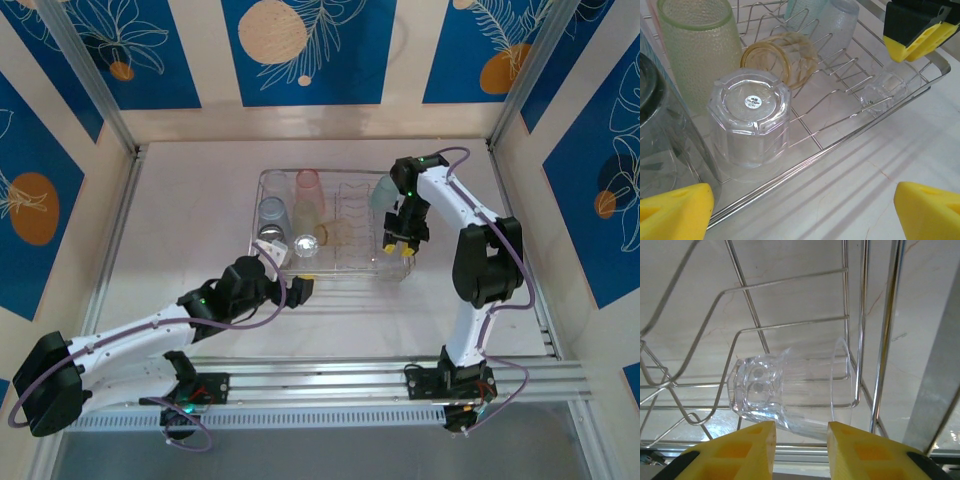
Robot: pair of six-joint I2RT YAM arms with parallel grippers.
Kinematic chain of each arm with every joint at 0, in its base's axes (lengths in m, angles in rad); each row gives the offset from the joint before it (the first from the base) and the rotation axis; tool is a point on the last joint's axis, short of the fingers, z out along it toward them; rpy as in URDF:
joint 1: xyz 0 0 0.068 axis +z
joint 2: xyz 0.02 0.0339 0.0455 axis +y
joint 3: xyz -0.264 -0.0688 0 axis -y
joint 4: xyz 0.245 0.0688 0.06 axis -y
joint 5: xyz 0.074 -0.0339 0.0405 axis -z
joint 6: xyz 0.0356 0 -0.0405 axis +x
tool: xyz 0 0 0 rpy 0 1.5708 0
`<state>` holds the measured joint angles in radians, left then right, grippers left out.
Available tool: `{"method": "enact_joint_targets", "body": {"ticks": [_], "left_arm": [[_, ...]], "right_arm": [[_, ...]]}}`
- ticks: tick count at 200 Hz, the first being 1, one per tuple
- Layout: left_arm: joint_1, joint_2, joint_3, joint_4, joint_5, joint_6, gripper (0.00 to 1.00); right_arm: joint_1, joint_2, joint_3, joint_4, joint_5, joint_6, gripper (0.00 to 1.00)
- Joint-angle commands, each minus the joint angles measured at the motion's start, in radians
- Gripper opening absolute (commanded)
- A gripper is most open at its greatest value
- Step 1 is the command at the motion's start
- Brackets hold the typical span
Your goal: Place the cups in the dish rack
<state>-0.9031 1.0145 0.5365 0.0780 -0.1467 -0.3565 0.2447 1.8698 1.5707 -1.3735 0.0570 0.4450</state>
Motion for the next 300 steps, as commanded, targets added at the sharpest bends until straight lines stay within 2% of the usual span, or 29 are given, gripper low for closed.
{"method": "enact_joint_targets", "body": {"ticks": [1,31,54,74,112,127,166,229,264,300], "left_arm": [[0.009,0.005,0.031,-0.018,0.015,0.006,0.93],[0.009,0.029,0.035,-0.023,0.031,-0.020,0.92],[0.009,0.104,0.069,-0.036,0.071,-0.030,0.88],[0.009,0.193,0.107,-0.033,0.110,-0.038,0.85],[0.008,0.304,0.148,0.046,0.172,-0.075,0.73],[0.009,0.334,0.162,0.068,0.184,-0.079,0.67],[0.004,0.400,0.204,0.062,0.191,-0.060,0.63],[0.001,0.479,0.235,0.075,0.216,-0.070,0.61],[0.000,0.518,0.246,0.076,0.228,-0.074,0.60],[-0.002,0.529,0.247,0.062,0.220,-0.079,0.59]], "right_arm": [[0.015,0.018,0.026,-0.102,0.016,-0.009,0.33],[0.072,0.031,0.074,-0.184,0.163,0.032,0.39],[0.108,0.011,0.136,-0.217,0.231,0.074,0.42],[0.122,0.019,0.141,-0.213,0.221,0.082,0.45],[0.117,0.009,0.040,-0.122,0.178,0.112,0.46],[0.116,0.011,0.022,-0.116,0.222,0.129,0.46],[0.114,0.025,-0.013,-0.045,0.252,0.133,0.45],[0.114,0.039,-0.082,0.095,0.124,0.112,0.41],[0.093,0.018,-0.140,0.235,-0.025,0.052,0.27],[0.089,0.021,-0.155,0.262,-0.055,-0.008,0.16]]}}
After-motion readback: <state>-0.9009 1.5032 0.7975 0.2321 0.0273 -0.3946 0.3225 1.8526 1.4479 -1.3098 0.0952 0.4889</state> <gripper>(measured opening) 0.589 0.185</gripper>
